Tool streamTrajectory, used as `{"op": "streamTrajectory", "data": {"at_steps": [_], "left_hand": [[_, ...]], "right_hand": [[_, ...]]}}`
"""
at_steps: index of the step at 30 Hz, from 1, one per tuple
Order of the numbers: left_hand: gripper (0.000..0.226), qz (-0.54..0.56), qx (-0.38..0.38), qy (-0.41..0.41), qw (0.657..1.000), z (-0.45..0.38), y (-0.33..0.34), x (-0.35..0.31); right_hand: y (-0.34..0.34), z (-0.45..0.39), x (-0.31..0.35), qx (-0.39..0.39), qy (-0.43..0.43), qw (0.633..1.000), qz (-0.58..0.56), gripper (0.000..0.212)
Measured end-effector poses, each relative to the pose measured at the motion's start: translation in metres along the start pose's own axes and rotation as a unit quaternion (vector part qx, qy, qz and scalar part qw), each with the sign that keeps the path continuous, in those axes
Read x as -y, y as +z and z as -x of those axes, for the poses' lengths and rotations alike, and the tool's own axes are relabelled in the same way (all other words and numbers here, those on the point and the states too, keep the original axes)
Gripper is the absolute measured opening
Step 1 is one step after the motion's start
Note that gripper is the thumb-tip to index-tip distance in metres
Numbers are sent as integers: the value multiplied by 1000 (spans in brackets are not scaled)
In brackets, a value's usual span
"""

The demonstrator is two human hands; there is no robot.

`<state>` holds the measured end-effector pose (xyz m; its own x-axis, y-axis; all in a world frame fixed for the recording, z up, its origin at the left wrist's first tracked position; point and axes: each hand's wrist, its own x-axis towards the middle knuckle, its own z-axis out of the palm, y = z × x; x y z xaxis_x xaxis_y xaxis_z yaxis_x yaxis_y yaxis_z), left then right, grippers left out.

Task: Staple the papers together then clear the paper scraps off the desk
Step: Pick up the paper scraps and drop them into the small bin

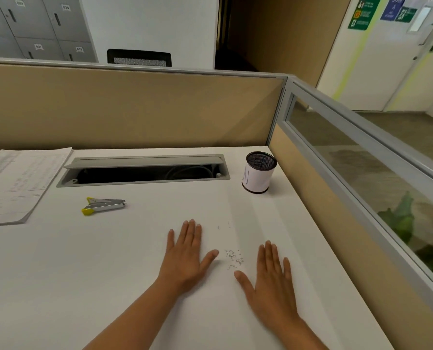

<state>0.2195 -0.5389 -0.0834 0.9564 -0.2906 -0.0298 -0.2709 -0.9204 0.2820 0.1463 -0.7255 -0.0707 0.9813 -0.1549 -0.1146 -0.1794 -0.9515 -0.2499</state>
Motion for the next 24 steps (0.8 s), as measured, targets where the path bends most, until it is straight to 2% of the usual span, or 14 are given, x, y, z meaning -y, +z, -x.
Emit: {"op": "streamTrajectory", "data": {"at_steps": [7, 11, 14, 15, 18, 21, 24], "left_hand": [[104, 16, 59, 133, 989, -19, 2, -36], [109, 86, 46, 117, 988, -43, -6, -26], [110, 67, 58, 128, 988, -61, -8, -27], [110, 50, 65, 140, 987, -65, -9, -29], [106, 6, 88, 194, 977, -70, -9, -33], [97, 3, 113, 260, 959, -56, -7, -35], [90, 25, 127, 296, 947, -27, -4, -28]], "right_hand": [[2, 1, -2, 0, -24, 1000, -7, 117], [0, -1, -2, -16, -17, 999, -39, 111], [-4, -1, -2, -30, -5, 994, -104, 116], [-7, 0, -2, -32, 2, 990, -135, 110], [-12, -4, -3, -32, 37, 971, -232, 59], [-9, -9, -9, -66, 41, 944, -319, 48], [-8, -12, -11, -77, 25, 934, -348, 51]]}}
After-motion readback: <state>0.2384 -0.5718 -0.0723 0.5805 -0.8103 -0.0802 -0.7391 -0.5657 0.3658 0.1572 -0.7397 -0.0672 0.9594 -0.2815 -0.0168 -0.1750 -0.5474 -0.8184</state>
